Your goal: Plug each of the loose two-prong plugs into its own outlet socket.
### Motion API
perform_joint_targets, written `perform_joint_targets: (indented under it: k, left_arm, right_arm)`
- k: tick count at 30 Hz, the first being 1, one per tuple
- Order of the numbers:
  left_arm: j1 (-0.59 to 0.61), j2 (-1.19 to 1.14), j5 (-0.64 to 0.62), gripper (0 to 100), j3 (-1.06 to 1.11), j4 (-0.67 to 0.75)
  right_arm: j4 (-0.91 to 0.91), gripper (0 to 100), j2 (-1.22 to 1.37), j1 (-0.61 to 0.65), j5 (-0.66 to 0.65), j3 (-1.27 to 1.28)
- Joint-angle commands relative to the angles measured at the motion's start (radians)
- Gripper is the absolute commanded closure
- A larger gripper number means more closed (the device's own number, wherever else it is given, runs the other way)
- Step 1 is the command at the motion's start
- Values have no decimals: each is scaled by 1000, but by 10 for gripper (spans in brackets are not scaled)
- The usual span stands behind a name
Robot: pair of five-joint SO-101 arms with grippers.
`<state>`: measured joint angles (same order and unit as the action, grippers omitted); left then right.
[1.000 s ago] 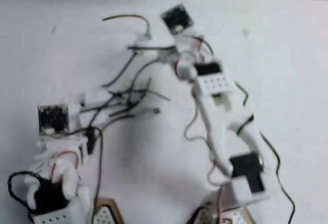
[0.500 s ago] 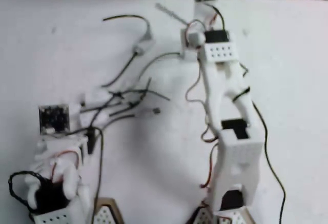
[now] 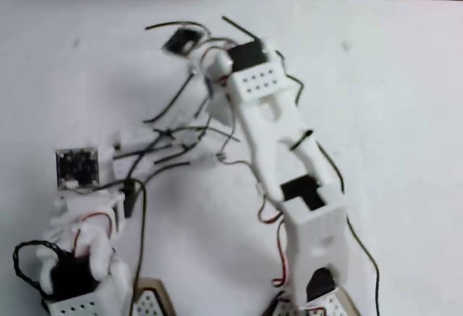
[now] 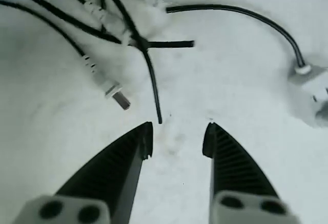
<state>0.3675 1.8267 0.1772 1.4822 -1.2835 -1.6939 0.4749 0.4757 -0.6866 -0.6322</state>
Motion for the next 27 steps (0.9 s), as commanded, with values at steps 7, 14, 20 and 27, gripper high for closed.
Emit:
perform_joint_targets:
  k: [7, 14, 20, 27]
  left_arm:
    - [-2, -4, 11, 699, -3, 9]
    - [-2, -4, 11, 699, -3, 9]
    - [-2, -4, 11, 699, -3, 8]
    - [-2, -4, 11, 699, -3, 8]
  right_arm:
    - [-18, 844, 61, 166, -147, 91]
    - [41, 843, 133, 211, -178, 141]
    - [79, 846, 232, 202, -216, 132]
    - [111, 867, 243, 166, -218, 138]
